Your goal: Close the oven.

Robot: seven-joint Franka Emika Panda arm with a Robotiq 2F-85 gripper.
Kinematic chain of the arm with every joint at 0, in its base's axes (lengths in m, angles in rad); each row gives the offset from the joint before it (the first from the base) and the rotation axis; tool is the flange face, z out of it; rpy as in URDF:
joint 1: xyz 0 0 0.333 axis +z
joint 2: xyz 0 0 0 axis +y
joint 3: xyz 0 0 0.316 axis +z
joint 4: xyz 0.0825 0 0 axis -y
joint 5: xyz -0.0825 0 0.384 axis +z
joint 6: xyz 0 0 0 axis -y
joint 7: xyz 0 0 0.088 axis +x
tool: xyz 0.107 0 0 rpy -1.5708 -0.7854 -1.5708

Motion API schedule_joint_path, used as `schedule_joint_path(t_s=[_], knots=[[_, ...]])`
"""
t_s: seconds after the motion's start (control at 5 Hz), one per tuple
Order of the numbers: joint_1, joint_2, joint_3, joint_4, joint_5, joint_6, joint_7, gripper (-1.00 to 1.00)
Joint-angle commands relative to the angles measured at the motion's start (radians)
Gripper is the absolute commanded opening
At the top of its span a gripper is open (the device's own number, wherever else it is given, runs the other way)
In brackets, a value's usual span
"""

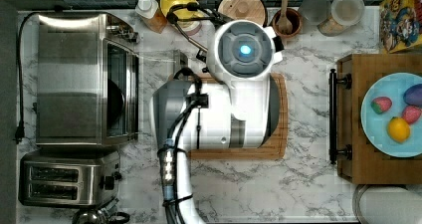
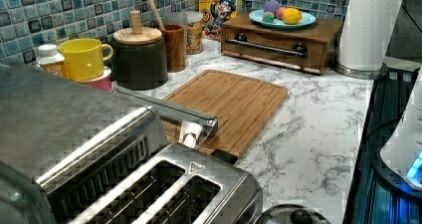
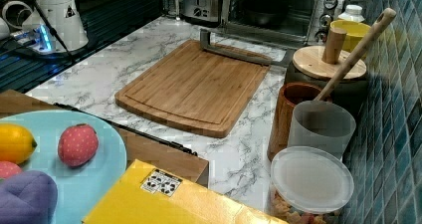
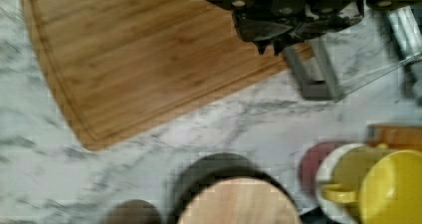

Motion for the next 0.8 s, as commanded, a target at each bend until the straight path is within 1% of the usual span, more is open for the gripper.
schedule_joint_path(t_s=[0.2,0.4,0.6,0.8], knots=[[-0.099,-0.064,-0.081,-0.246,0.435,0.022,-0.583,-1.00],[-0.066,-0.030,-0.075,-0.249,0.476,-0.009,-0.729,-1.00],[-0.027,0.015,-0.073,-0.247,0.521,-0.026,-0.809,-1.00],[-0.017,0.067,-0.065,-0.273,0.585,0.032,-0.886,-1.00]])
